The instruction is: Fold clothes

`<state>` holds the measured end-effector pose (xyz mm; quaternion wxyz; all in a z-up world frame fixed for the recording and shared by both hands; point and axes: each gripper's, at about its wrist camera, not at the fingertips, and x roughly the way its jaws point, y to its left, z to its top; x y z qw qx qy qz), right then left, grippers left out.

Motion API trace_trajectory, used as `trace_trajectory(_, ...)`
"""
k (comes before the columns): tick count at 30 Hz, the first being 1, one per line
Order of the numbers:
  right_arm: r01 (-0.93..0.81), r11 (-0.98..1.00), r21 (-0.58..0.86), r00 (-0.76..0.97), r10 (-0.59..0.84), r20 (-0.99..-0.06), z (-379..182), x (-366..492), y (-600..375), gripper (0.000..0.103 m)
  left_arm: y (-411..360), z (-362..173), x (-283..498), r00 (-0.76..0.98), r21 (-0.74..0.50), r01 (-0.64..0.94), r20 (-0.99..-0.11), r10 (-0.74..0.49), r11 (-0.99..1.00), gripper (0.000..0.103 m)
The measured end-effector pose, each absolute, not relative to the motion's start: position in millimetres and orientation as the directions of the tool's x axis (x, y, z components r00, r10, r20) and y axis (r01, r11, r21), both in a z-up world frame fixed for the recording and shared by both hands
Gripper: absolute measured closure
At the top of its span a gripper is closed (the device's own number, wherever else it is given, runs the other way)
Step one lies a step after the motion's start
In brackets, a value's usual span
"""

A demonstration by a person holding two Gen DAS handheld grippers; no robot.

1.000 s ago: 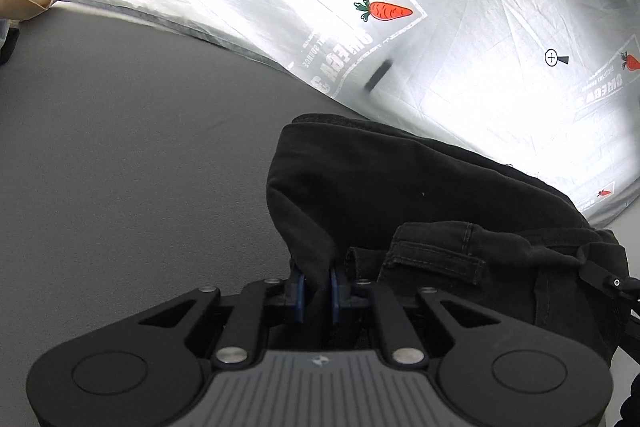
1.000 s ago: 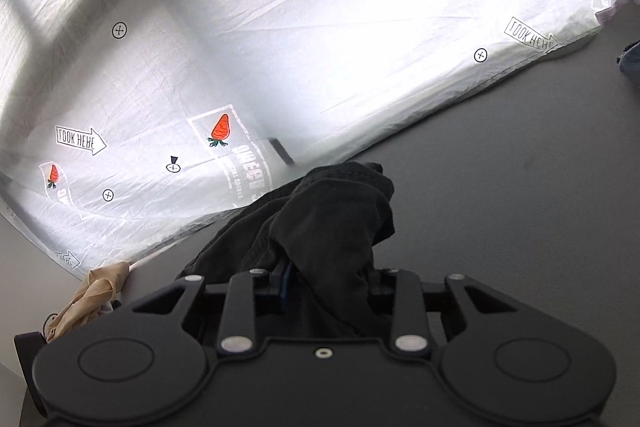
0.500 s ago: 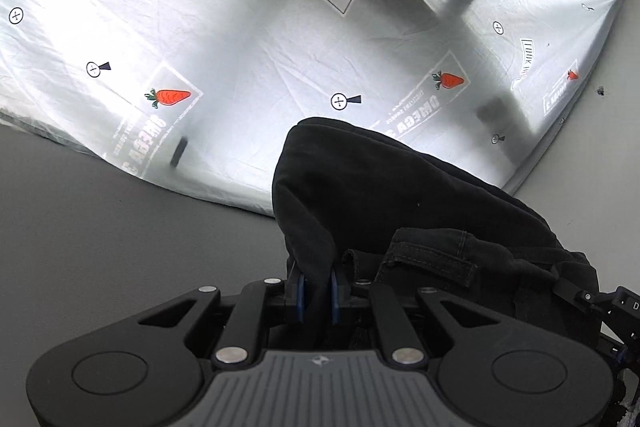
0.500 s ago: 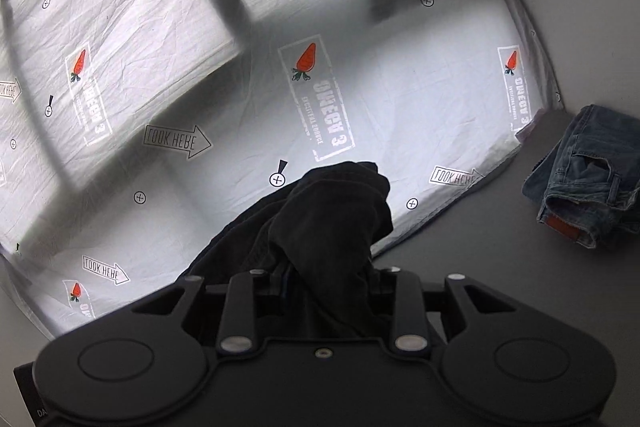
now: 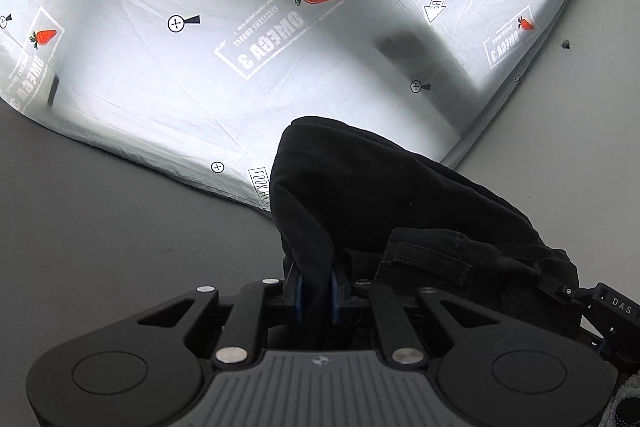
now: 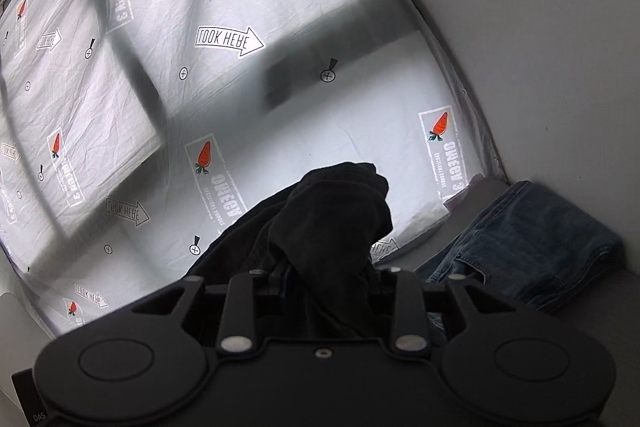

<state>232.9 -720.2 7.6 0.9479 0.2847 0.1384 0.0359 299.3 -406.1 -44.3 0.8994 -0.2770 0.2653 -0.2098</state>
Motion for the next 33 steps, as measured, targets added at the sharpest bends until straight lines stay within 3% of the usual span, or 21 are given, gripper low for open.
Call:
trace_trajectory(7,-0.006,0.862,0.507,0.937,0.182,-0.298,11,292,-846,0.07,-528,-50,340,0.747,-0.538,0.299,-0.383,-0.544,0.788,0.089)
trace_trajectory(13,-0.001,0.902,0.432,0.91,0.18,-0.373,-1,359,-925,0.069,-591,-83,402,0.688,-0.531,0.289,-0.464,-0.559,0.796,0.088)
trace_trajectory(18,-0.003,0.934,0.356,0.869,0.178,-0.461,-34,434,-936,0.067,-615,-123,455,0.647,-0.518,0.224,-0.555,-0.523,0.826,0.087)
trace_trajectory(23,0.029,0.99,0.137,0.817,0.056,-0.573,-62,479,-920,0.061,-618,-153,478,0.622,-0.481,0.214,-0.604,-0.498,0.85,0.087)
trace_trajectory(27,-0.005,0.998,0.058,0.811,0.039,-0.584,-64,493,-914,0.057,-609,-161,490,0.621,-0.476,0.202,-0.613,-0.488,0.856,0.086)
trace_trajectory(33,-0.05,0.998,0.049,0.808,0.069,-0.586,-50,497,-914,0.056,-603,-162,489,0.618,-0.477,0.205,-0.613,-0.491,0.854,0.084)
